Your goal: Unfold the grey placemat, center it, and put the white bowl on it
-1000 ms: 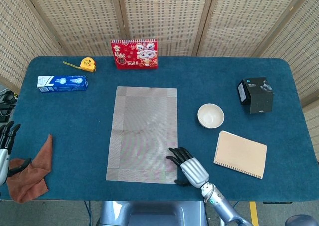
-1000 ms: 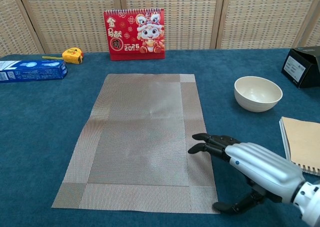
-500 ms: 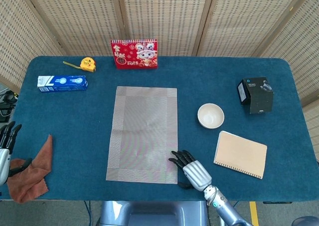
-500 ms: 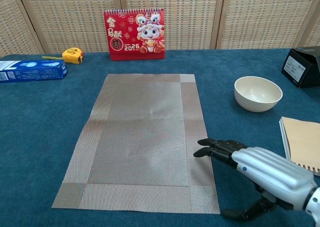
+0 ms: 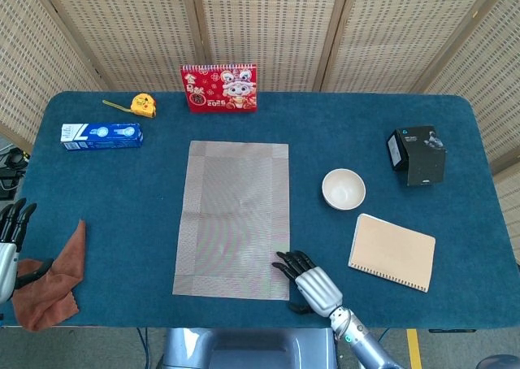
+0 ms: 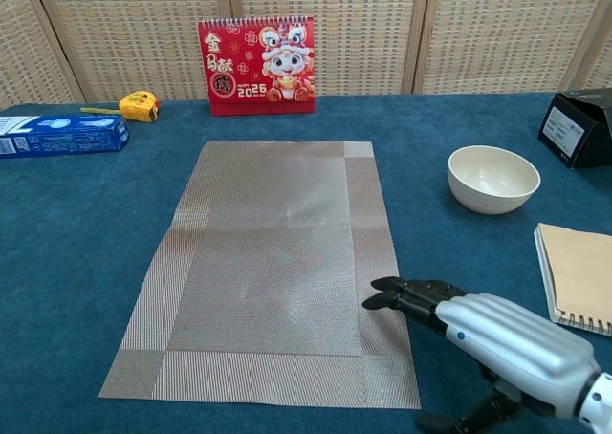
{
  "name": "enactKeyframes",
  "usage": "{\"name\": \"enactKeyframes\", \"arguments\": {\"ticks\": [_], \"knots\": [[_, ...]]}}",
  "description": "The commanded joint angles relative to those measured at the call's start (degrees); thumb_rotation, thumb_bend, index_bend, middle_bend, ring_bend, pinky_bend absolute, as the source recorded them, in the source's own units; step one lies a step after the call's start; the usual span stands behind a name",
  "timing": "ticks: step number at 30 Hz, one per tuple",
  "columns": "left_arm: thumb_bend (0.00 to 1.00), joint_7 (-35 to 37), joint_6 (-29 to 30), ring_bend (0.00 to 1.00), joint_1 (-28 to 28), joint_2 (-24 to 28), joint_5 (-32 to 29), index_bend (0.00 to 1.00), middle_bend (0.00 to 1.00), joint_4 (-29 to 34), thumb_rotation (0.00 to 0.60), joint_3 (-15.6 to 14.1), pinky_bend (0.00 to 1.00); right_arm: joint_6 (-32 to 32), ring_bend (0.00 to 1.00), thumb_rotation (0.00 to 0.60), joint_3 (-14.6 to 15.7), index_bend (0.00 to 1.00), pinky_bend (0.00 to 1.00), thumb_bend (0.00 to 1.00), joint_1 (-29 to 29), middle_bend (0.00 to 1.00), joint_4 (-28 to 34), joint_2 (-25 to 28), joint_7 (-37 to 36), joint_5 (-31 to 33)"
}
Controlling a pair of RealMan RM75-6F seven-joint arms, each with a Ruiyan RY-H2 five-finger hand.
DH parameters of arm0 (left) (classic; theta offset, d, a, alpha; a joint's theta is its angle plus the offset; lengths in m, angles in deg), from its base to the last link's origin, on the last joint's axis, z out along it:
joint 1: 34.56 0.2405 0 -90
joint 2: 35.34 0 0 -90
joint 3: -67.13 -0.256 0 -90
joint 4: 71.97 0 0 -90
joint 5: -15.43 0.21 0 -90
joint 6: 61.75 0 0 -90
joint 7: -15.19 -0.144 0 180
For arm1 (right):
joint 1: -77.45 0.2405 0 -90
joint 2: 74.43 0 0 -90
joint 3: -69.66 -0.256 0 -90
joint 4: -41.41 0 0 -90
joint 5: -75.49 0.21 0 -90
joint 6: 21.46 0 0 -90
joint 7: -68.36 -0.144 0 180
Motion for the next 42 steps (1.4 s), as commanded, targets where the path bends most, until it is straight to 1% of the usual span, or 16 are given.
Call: {"name": "enactKeyframes", "arguments": {"ticks": [1, 5, 7, 8, 10, 12, 15, 18, 21, 24, 29, 33, 37, 42], "knots": [[0.18, 0.1, -0.1, 0.0, 0.0, 0.0, -0.1, 0.0, 0.0, 0.0, 0.6, 0.1, 0.0, -0.2, 0.0, 0.6, -0.8, 0.13, 0.0, 0.14, 0.4, 0.0, -1.8, -1.5, -0.9, 0.2], [0.18, 0.4, -0.1, 0.0, 0.0, 0.1, -0.2, 0.0, 0.0, -0.1, 0.6, 0.2, 0.0, 0.5, 0.0, 0.6, -1.7, 0.13, 0.0, 0.15, 0.6, 0.0, -3.8, -3.2, -1.6, 0.0], [0.18, 0.6, -0.3, 0.0, -0.1, 0.1, -0.4, 0.0, 0.0, -0.2, 0.6, 0.3, 0.0, 1.1, 0.0, 0.6, -2.1, 0.14, 0.0, 0.18, 0.8, 0.0, -4.7, -4.2, -2.4, -0.3], [0.18, 0.7, -0.4, 0.0, -0.1, 0.1, -0.5, 0.0, 0.0, -0.3, 0.6, 0.3, 0.0, 1.4, 0.0, 0.6, -2.3, 0.16, 0.0, 0.22, 0.9, 0.0, -5.1, -4.7, -2.8, -0.5], [0.18, 0.8, -0.6, 0.0, -0.2, 0.0, -0.8, 0.0, 0.0, -0.3, 0.6, 0.4, 0.0, 2.2, 0.0, 0.6, -2.5, 0.2, 0.0, 0.3, 1.0, 0.0, -6.3, -5.8, -3.4, -1.1], [0.18, 0.8, -0.7, 0.0, -0.2, 0.0, -0.8, 0.0, 0.0, -0.4, 0.6, 0.4, 0.0, 2.6, 0.0, 0.6, -2.5, 0.26, 0.0, 0.37, 1.0, 0.0, -7.4, -6.6, -3.9, -1.4], [0.18, 0.8, -0.8, 0.0, -0.2, 0.0, -0.9, 0.0, 0.0, -0.5, 0.6, 0.5, 0.0, 4.3, 0.0, 0.6, -2.7, 0.38, 0.0, 0.41, 0.7, 0.0, -9.1, -8.2, -5.6, -1.8], [0.18, 1.0, -0.8, 0.0, -0.2, -0.1, -1.0, 0.0, 0.0, -0.5, 0.6, 0.6, 0.0, 6.7, 0.0, 0.6, -2.9, 0.47, 0.0, 0.42, 0.0, 0.0, -10.8, -9.5, -7.1, -2.4], [0.18, 1.1, -0.8, 0.0, -0.2, -0.1, -1.1, 0.0, 0.0, -0.5, 0.6, 0.6, 0.0, 8.1, 0.0, 0.6, -2.8, 0.5, 0.0, 0.42, -0.4, 0.0, -12.3, -10.5, -8.6, -2.7], [0.18, 1.0, -0.9, 0.0, -0.2, -0.1, -1.1, 0.0, 0.0, -0.4, 0.6, 0.6, 0.0, 8.5, 0.0, 0.6, -3.1, 0.54, 0.0, 0.42, -0.5, 0.02, -12.5, -10.8, -9.3, -2.6], [0.18, 1.0, -1.0, 0.0, -0.2, -0.2, -1.3, 0.0, 0.0, -0.4, 0.6, 0.7, 0.0, 8.7, 0.0, 0.6, -3.1, 0.57, 0.0, 0.42, -0.5, 0.04, -12.0, -11.0, -11.4, -2.3], [0.18, 1.1, -1.2, 0.0, -0.3, -0.2, -1.6, 0.01, 0.0, -0.5, 0.6, 0.8, 0.0, 8.6, 0.0, 0.6, -3.0, 0.62, 0.0, 0.42, -0.6, 0.08, -12.1, -11.1, -11.5, -2.2], [0.18, 1.3, -1.3, 0.0, -0.3, -0.2, -1.9, 0.01, 0.0, -0.5, 0.6, 1.0, 0.0, 8.8, 0.0, 0.6, -2.9, 0.65, 0.0, 0.43, -0.7, 0.09, -12.5, -11.4, -11.8, -2.2], [0.18, 1.5, -1.5, 0.0, -0.4, -0.3, -2.0, 0.01, 0.0, -0.6, 0.6, 1.0, 0.0, 8.9, 0.0, 0.6, -2.9, 0.68, 0.0, 0.46, -0.8, 0.09, -12.6, -11.4, -11.9, -2.1]]}}
